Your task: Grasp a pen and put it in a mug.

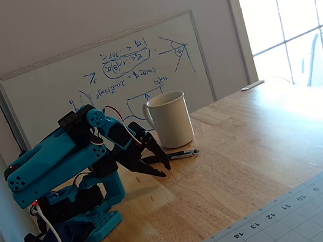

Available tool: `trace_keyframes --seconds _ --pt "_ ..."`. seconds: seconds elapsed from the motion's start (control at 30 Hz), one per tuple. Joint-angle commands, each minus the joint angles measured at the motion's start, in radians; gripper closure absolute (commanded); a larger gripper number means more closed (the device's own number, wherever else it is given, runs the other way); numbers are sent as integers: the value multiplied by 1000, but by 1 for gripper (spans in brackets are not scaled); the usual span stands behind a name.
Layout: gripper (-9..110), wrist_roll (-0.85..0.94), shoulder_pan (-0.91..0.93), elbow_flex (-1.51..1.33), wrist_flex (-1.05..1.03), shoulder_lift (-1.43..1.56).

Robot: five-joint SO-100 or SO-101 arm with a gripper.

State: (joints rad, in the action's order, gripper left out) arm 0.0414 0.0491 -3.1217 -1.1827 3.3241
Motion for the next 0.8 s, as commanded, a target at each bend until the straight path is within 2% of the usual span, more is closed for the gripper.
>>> trace_keyframes --seconds 0.0,0.57,0.77 --pt "97 0 2 14 -6 26" --pt "97 12 2 21 3 15" --pt "97 12 -2 176 5 -193"
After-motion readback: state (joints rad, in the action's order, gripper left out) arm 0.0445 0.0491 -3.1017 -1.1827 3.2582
